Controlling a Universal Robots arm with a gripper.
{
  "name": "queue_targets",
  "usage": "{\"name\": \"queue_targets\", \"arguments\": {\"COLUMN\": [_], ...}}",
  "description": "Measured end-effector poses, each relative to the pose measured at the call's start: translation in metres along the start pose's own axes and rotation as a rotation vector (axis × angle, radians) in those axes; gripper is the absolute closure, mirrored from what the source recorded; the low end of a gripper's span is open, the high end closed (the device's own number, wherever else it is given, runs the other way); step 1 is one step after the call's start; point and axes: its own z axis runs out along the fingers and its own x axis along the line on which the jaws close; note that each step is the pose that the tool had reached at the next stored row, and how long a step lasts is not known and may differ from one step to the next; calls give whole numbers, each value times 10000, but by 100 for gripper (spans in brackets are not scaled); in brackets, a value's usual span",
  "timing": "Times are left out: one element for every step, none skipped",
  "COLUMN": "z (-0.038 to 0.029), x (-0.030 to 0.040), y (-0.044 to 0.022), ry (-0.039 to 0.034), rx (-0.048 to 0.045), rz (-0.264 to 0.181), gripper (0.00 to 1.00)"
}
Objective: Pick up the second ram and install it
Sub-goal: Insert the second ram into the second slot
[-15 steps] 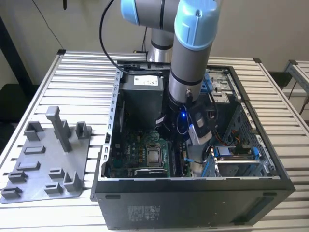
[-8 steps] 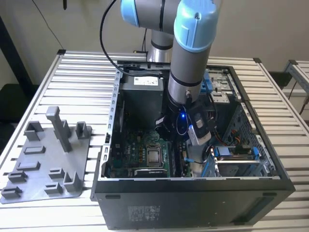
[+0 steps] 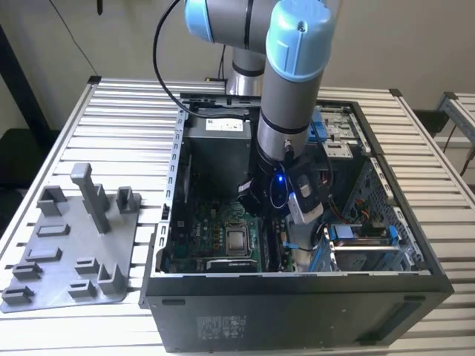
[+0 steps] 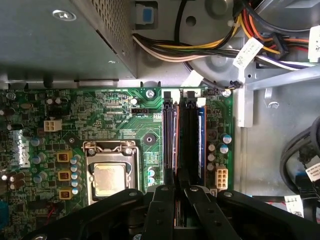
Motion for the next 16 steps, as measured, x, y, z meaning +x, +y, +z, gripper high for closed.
{"name": "queue_targets", "arguments": {"z": [1, 1, 1, 1, 1, 1, 1, 1, 1, 1, 1, 1, 1, 1, 1, 2], "x": [0, 0, 0, -1, -3, -5, -8, -10, -13, -16, -17, -17, -18, -18, -19, -20], "y": [1, 1, 1, 1, 1, 1, 1, 1, 2, 2, 2, 2, 2, 2, 2, 2], "ry": [1, 1, 1, 2, 2, 3, 4, 5, 6, 7, 9, 10, 11, 12, 13, 15], "rx": [-2, -2, -2, -2, -2, -2, -2, -3, -5, -6, -7, -8, -9, -9, -9, -8], "rz": [-17, -34, -48, -68, -102, -139, -180, -233, -300, -376, -450, -512, -563, -613, -655, -704], "gripper": [86, 86, 86, 86, 86, 86, 86, 86, 86, 86, 86, 86, 86, 86, 86, 86]}}
